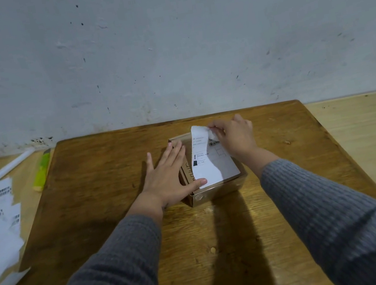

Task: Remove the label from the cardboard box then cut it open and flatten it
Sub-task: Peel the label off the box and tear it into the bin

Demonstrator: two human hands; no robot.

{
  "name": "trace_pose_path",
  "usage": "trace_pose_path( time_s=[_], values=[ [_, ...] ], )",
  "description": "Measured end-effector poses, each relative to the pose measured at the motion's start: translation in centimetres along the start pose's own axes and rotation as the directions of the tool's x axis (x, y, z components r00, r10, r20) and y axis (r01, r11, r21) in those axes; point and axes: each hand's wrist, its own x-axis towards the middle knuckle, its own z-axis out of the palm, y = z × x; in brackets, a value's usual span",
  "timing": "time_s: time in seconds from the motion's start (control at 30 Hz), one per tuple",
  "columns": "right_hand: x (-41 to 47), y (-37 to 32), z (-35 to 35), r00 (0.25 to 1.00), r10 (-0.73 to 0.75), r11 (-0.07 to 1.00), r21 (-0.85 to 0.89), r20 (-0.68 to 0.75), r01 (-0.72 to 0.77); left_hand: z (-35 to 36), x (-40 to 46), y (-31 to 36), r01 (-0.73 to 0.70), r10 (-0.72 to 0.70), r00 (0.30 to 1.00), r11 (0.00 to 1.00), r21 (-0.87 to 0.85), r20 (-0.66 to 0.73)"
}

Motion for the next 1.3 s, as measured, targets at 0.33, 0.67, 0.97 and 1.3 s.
trace_pose_path(
  time_s=[0.33,0.67,0.97,1.3],
  values=[
    [0.3,-0.5,-1.7,0.998,0.047,0.918,0.393,0.043,-0.061,-0.7,1.3,-0.2,-0.016,0.016,0.999,1.0,0.011,0.046],
    [0.5,0.1,-0.5,0.973,0.029,0.978,0.194,0.228,-0.075,-1.2,0.8,2.1,0.082,-0.096,0.994,0.966,-0.246,-0.048],
    [1.0,0.5,-0.4,0.979,0.079,0.993,0.075,0.19,-0.095,-0.6,1.5,2.2,0.03,-0.03,0.999,0.999,0.019,0.018],
    [1.5,1.2,-1.2,0.979,0.056,0.997,0.048,0.195,-0.066,-0.4,1.8,2.6,-0.024,0.024,1.0,0.997,0.07,-0.004]
  ],
)
